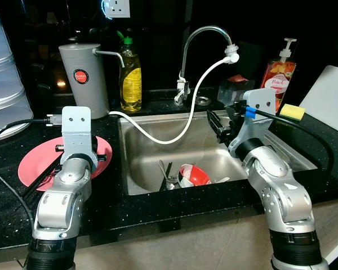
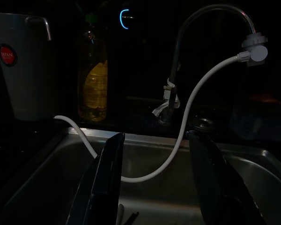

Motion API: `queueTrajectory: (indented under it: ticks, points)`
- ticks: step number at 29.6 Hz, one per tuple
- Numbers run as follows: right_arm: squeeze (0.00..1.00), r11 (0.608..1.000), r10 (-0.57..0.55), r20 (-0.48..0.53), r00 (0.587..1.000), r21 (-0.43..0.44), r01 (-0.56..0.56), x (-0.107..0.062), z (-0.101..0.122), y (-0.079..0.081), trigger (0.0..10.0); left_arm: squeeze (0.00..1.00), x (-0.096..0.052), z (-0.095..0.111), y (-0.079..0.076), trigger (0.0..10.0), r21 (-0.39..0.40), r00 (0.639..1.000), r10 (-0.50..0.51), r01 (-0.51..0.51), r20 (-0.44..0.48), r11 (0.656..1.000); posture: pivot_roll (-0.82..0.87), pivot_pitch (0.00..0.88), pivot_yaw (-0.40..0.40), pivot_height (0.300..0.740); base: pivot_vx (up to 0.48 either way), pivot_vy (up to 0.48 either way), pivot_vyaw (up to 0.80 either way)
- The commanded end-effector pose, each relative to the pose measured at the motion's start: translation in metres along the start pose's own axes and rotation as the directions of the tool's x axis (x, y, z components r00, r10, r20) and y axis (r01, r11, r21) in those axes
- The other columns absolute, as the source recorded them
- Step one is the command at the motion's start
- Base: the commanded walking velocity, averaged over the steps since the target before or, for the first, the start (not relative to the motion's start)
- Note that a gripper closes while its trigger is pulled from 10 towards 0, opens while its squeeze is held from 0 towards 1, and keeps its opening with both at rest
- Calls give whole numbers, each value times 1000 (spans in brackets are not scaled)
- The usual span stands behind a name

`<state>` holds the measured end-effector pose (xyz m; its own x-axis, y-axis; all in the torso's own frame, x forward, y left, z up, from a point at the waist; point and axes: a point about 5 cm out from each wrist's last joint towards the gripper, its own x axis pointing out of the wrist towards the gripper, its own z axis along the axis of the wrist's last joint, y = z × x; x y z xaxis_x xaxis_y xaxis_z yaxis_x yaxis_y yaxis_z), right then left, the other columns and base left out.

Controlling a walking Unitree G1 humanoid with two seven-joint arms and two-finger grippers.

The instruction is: Kitchen organization

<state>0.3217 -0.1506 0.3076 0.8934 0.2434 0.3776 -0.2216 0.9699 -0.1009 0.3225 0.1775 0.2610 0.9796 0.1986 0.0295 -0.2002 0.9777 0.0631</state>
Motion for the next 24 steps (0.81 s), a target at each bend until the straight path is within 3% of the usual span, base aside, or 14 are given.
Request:
queueTrajectory:
  ticks: [1,24]
  points:
    - [0,1000,-6,-4,1000,0,6,0,0,-2,10000,0,-1,-3,1,10000,3,1000,5,-5,-4,1000,-34,57,-32,740,0,0,0]
    - [0,1000,-12,-2,1000,1,12,0,-1,-3,10000,0,0,-3,2,10000,8,1000,6,-6,-3,1000,-32,59,-27,740,0,0,0]
